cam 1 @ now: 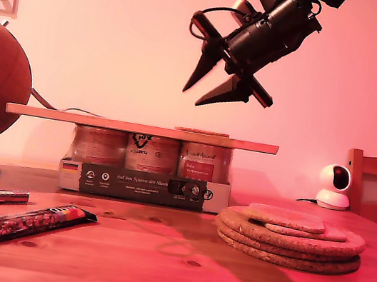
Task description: Pick up the top cork coaster and place it on the shelf behind you
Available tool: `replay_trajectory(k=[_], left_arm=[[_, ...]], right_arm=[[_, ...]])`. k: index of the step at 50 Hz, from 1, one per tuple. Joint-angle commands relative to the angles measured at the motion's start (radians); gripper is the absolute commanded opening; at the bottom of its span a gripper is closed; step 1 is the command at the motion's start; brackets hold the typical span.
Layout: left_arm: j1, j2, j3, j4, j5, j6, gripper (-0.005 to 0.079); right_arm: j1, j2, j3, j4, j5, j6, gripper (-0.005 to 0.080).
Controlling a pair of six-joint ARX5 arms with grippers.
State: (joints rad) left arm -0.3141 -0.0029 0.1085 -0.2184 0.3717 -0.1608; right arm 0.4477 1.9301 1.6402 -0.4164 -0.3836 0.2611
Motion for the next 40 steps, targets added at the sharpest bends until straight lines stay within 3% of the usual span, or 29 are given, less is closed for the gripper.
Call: replay_trajectory(k=[1, 12, 20, 27, 40], left_arm=[[0.000, -0.004, -0.012, 0.015, -0.004, 0.005, -0.0023], [0.000, -0.004, -0.012, 0.070, -0.079, 0.005, -0.0023], [0.000, -0.003, -0.012, 0.081, -0.146, 0.005, -0.0023], [0.000, -0.003, -0.012, 0.085, -0.145, 0.005, -0.0023], [0.000, -0.003, -0.012, 0.082, -0.164, 0.005, -0.0023]], right_arm=[[0.010, -0.005, 0.013, -0.055, 0.017, -0.058, -0.0012], [0.020, -0.018, 0.013, -0.197, 0.213, -0.140, -0.0012], [0.023, -0.039, 0.013, -0.197, 0.244, -0.187, -0.0012], [0.010, -0.073, 0.013, -0.206, 0.253, -0.183, -0.0012], [0.003, -0.192, 0.013, -0.192, 0.399, -0.214, -0.0012]])
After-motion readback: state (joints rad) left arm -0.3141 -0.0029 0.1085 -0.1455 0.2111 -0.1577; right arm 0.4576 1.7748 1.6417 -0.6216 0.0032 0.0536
